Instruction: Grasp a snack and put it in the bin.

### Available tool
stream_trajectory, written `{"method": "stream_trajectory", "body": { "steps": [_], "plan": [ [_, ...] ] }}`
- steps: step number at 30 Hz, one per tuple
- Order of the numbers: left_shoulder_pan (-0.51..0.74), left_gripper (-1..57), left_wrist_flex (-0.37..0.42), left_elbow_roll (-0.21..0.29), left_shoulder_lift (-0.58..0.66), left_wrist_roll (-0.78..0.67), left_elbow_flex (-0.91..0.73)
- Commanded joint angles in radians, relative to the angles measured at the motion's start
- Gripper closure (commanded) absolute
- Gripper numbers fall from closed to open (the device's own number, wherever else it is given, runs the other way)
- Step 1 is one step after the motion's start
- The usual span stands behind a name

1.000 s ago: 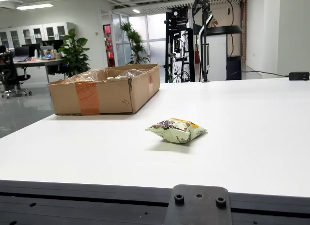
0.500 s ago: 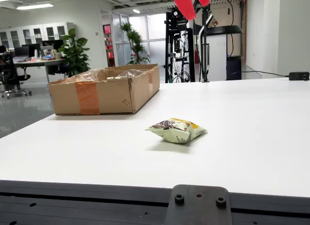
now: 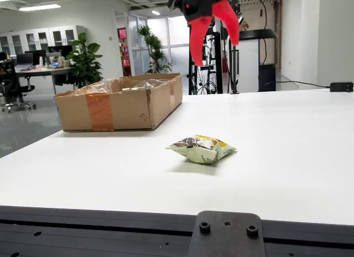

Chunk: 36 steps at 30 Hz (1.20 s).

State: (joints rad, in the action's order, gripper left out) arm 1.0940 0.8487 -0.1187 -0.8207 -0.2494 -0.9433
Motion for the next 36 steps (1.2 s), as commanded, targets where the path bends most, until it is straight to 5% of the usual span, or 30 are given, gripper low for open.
{"method": "stream_trajectory", "body": {
  "steps": [1,20,36],
  "plan": [
    [-0.013,7.6,-0.003,0.013,0.007,0.154,-0.033],
    [-0.041,2.6,-0.190,0.088,0.002,0.737,-0.281],
    [-0.046,2.4,-0.336,0.091,-0.094,0.896,-0.287]
  ]
}}
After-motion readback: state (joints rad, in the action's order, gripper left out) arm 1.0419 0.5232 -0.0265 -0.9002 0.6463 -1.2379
